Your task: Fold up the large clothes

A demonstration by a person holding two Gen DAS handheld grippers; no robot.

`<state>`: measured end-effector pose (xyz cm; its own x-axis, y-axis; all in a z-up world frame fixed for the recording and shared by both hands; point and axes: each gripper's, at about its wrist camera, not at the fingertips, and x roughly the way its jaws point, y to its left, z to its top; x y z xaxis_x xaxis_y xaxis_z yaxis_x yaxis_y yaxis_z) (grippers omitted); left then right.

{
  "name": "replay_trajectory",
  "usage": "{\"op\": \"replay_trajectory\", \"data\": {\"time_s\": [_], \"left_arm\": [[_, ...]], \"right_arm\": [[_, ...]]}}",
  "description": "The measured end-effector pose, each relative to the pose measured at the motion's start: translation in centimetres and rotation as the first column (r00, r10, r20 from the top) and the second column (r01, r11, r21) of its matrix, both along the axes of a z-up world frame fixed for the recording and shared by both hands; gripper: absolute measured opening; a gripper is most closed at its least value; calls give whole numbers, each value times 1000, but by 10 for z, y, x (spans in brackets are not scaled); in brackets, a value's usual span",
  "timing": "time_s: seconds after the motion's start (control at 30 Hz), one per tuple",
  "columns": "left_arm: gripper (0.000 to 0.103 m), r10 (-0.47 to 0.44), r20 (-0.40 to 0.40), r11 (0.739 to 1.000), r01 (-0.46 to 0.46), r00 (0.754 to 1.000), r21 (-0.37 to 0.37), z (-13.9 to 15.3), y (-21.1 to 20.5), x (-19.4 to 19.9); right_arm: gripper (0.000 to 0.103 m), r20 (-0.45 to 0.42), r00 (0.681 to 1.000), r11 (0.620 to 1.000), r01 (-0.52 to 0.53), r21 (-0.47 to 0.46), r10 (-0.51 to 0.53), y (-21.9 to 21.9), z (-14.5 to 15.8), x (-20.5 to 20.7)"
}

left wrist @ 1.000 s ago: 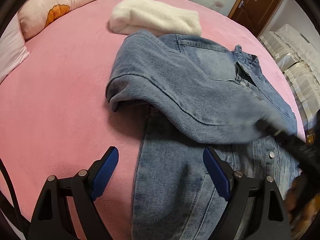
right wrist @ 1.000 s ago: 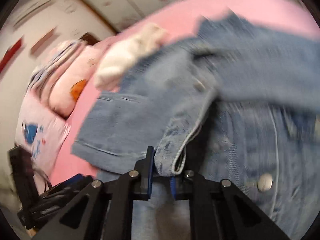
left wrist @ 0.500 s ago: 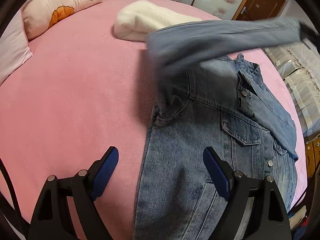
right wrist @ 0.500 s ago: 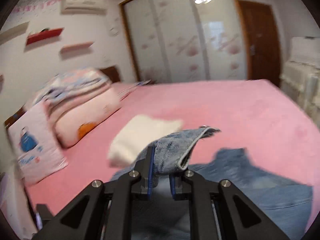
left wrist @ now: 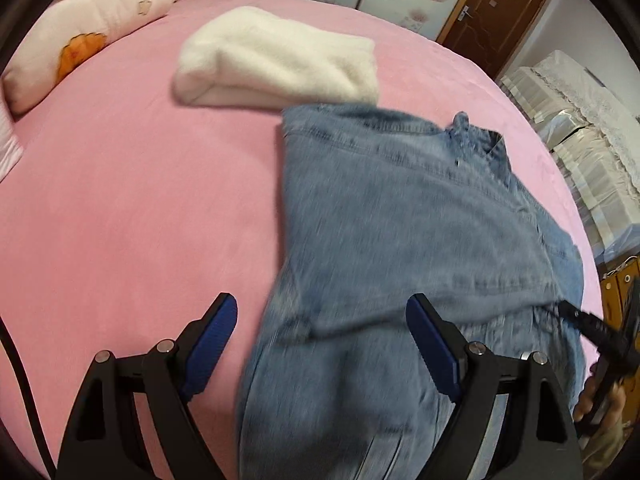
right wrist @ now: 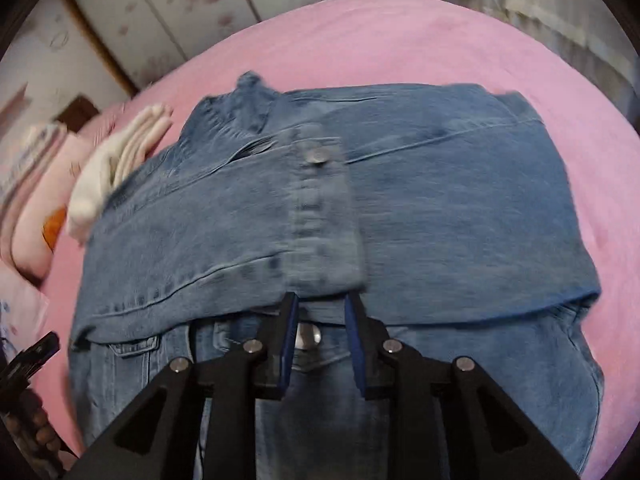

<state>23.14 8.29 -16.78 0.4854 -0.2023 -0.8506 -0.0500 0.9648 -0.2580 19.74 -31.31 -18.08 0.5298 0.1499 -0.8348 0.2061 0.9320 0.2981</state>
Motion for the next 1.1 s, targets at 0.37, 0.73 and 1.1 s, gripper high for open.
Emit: {"op": "replay_trajectory", "data": {"time_s": [0.37,0.73,1.1], "left_arm": [[85,-60,-180,995,45,982,-86,-35,-5,61],[6,-80,-97,992,70,992,-105,-39,8,42],[17,-45,-80,983,30,996,-179,-59,33,35]], "right_arm": [[37,25,999,998,-30,63,28,-12,13,30],[38,-6,998,996,-69,53,69,9,-8,43],[39,17,988,987,-154,-34,155,45,1,35]]}}
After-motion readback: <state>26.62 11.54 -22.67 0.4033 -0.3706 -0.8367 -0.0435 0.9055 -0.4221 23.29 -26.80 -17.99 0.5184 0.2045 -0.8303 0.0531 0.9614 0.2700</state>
